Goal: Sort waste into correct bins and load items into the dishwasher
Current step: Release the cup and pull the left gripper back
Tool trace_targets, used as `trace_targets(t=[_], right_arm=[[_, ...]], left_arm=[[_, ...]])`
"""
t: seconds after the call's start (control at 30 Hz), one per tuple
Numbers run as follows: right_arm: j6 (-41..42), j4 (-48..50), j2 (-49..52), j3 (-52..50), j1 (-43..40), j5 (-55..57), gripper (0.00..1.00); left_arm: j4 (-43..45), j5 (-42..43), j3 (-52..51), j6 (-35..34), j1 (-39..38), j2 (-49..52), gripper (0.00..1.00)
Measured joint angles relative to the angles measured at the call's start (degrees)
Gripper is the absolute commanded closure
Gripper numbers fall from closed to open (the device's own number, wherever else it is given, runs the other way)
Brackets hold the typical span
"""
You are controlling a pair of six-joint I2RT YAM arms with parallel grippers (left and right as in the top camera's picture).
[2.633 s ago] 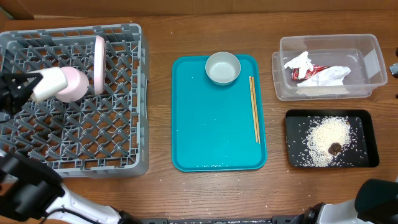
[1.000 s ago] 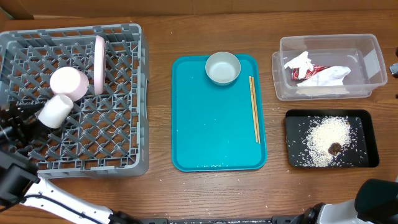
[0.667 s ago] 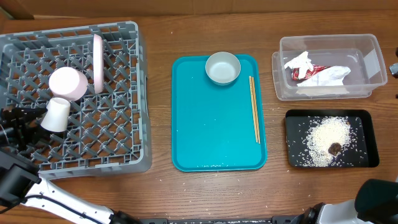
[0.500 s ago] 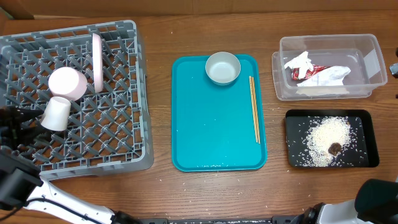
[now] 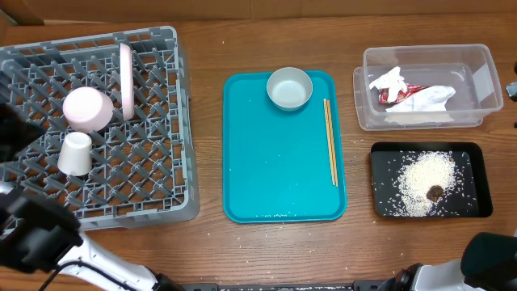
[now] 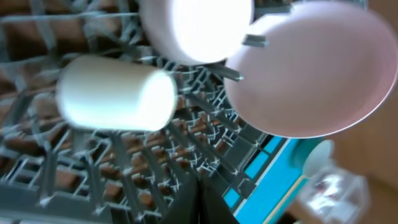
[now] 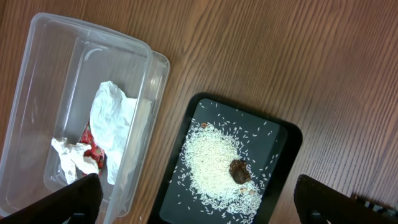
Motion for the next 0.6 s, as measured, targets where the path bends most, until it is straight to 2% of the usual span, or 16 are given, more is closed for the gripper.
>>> trace_targets(t=[0.23,0.6], right_arm=[[-0.02,0.04,0.00,0.00,0.00,0.00,0.00],[0.00,0.04,0.00,0.00,0.00,0.00,0.00]], left_arm=[[5.09,-14.58,-2.45,-3.78,-12.85,0.31,0.96],[6.21,-23.08,-4.11,-6.47,-13.44,6.03,0.96]])
